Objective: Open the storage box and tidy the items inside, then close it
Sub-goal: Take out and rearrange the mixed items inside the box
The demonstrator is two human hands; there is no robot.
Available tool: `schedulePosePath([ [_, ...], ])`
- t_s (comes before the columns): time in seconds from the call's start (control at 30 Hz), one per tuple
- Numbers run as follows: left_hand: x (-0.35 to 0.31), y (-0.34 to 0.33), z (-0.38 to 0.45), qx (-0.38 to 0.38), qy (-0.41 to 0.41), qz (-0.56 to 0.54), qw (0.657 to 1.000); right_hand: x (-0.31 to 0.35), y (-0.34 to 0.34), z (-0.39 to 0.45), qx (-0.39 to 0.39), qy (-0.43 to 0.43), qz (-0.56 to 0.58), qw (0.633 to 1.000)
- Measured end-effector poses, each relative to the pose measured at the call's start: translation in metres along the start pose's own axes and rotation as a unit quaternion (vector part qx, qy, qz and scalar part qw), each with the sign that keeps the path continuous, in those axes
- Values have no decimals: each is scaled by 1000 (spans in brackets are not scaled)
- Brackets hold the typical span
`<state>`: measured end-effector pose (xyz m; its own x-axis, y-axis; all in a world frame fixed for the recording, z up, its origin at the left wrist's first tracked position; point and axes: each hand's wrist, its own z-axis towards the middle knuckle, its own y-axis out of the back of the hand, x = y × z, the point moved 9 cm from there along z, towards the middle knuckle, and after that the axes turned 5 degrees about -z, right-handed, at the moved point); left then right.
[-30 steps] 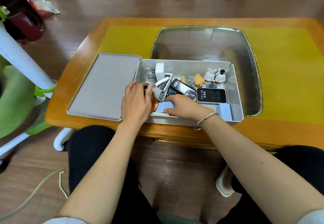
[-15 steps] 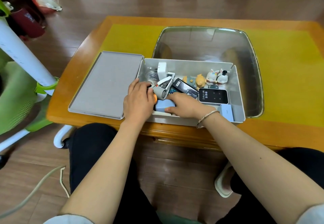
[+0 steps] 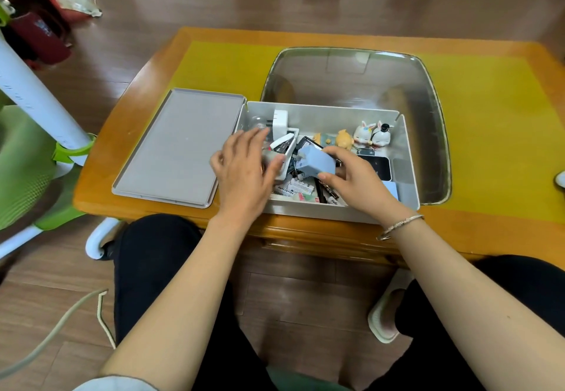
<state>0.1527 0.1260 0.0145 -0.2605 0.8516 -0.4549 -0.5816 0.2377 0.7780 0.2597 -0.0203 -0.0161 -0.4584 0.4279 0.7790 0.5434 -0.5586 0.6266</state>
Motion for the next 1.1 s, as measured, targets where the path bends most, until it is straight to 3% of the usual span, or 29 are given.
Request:
schedulePosePath([
  [0.07,-27,-13,0,72,-60,-90,992,4,2,-1,9,5,32,999],
  [0.17,-46,-30,3,149,-56,-208,965,11,3,-4,20,12,88,996],
  [0.27,-44,-32,7,124,-33,-234,964,0,13,-5,-32,-34,76,996],
  [0.33,-33,-28,6,81,-11,-211,974,-17,25,-4,-59,-97,-29,993],
  [0.43,-10,-19,4,13,44,-204,978,-35,23,-6,21,-180,-222,958],
  [0.53,-4,-16,2,-14,57,-209,976,-38,1,-13,133,-224,-316,912],
  [0.63,-10,-19,-1,-11,44,-191,981,-33,-22,-9,196,-218,-264,919],
  [0.77,-10,-23,-2,-9,37,-171,985,-16,-38,-2,226,-165,-178,943],
  [0.87,-9,-23,-2,-10,38,-170,985,-26,-30,-2,202,-183,-167,948],
  [1.0,-9,-22,-2,-13,35,-168,985,-42,10,-6,68,-242,-172,952],
  [1.1,-9,-22,-2,-13,35,-165,986,-46,12,-9,85,-247,-257,930],
])
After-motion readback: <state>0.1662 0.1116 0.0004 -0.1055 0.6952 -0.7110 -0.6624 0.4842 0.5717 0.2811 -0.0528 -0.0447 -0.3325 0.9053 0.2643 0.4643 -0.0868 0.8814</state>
